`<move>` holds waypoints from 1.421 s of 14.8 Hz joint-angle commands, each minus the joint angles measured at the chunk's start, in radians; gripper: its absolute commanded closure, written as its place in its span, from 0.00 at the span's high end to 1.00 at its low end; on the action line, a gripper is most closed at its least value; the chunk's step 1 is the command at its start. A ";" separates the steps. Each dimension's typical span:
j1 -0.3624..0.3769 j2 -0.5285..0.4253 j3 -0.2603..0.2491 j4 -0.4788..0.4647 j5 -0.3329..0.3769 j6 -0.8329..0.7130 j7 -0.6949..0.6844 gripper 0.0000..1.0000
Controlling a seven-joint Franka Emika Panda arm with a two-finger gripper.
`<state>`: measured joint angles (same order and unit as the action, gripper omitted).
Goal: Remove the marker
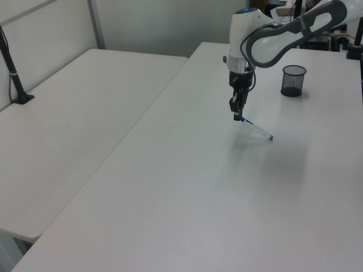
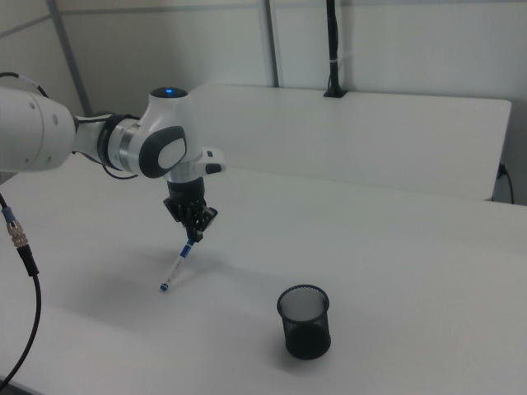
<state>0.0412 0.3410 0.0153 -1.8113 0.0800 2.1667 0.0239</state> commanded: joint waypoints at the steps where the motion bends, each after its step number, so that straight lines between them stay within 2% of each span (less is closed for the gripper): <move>1: 0.006 -0.003 -0.003 -0.017 -0.017 0.054 0.027 0.55; 2: 0.006 -0.004 -0.003 -0.016 -0.017 0.054 0.037 0.73; 4: 0.006 -0.005 -0.003 -0.016 -0.017 0.054 0.068 0.88; 5: 0.006 -0.005 -0.005 -0.014 -0.017 0.054 0.068 1.00; 10: -0.003 -0.068 -0.005 -0.007 -0.017 0.015 0.068 1.00; 13: -0.053 -0.209 -0.005 0.029 -0.017 -0.196 0.070 1.00; 15: -0.060 -0.266 -0.014 0.041 -0.017 -0.261 0.070 1.00; 18: -0.061 -0.324 -0.037 0.065 -0.019 -0.344 0.070 1.00; 21: -0.058 -0.359 -0.087 0.122 -0.019 -0.444 0.070 1.00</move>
<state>-0.0274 0.0109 -0.0266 -1.7348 0.0768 1.8186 0.0707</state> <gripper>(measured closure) 0.000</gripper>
